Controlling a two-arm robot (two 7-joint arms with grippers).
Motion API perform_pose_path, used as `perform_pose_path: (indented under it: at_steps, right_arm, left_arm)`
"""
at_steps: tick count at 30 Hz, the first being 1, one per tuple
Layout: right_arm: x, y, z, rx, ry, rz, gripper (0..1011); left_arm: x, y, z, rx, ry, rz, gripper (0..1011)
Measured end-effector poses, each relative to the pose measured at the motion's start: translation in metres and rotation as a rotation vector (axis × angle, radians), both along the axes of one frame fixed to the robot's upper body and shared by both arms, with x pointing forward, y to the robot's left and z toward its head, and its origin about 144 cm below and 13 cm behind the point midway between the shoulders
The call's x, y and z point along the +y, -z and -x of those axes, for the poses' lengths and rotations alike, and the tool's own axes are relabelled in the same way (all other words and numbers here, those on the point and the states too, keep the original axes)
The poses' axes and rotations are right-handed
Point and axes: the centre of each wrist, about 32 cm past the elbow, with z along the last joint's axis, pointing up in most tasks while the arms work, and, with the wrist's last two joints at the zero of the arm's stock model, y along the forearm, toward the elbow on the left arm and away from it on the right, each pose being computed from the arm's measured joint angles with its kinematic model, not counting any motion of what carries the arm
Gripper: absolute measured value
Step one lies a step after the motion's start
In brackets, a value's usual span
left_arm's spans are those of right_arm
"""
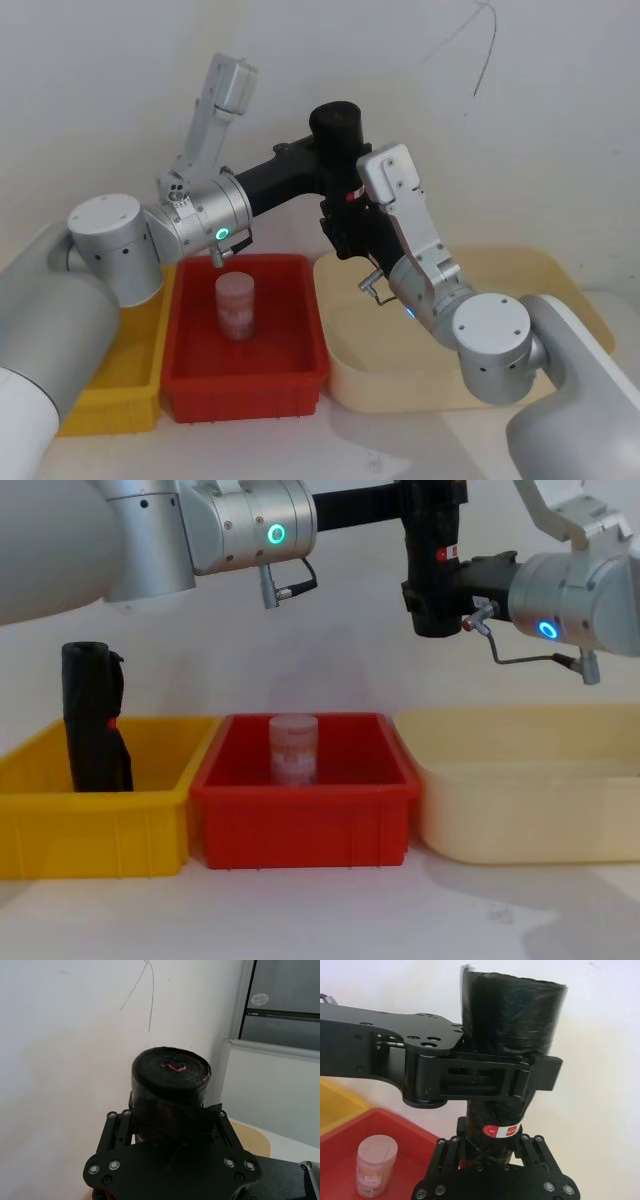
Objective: Pick up the garbage bag with the one hand and transfer it to the other hand.
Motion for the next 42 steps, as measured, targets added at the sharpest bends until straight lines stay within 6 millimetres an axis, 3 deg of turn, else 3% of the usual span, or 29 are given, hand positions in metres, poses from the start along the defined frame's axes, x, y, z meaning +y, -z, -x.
perform_pose_path:
  at_steps: [16,29,42]
  right_arm:
    - [-0.002,0.0,-0.001,-0.001,0.01,-0.005,491]
    - [-0.018,-0.002,-0.008,0.004,0.119,-0.041,491]
    - [-0.058,0.004,-0.006,0.063,0.265,-0.065,491]
  left_arm:
    - [0.0,0.0,0.0,0.0,0.0,0.0,997]
    - [0.0,0.0,0.0,0.0,0.0,0.0,1001]
    - [0.0,0.0,0.0,0.0,0.0,0.0,1001]
